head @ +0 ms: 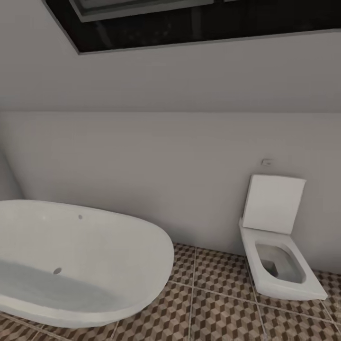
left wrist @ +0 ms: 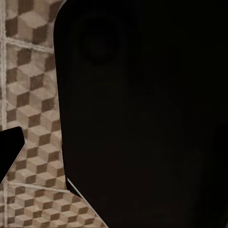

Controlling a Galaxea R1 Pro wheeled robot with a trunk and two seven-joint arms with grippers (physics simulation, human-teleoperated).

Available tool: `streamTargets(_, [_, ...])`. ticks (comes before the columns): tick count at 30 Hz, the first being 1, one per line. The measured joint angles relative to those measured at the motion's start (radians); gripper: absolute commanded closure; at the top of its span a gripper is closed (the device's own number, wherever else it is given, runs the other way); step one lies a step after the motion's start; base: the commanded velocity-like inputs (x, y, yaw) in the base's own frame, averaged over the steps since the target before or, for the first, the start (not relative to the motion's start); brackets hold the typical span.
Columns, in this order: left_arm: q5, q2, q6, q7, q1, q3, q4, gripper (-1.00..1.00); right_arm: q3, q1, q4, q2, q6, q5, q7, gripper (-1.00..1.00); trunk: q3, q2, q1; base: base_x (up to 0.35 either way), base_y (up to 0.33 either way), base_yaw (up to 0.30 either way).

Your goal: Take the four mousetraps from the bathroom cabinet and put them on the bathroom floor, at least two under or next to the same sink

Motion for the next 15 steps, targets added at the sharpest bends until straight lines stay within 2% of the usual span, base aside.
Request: streamTargets(15, [0.000,-0.001,0.000,0.000,0.000,0.000,0.001,-1.00,0.000,0.000,0.001,0.000,-0.025,0.000,0.000,-1.00,0.000,0.000,0.000,0.000,0.000,-0.286])
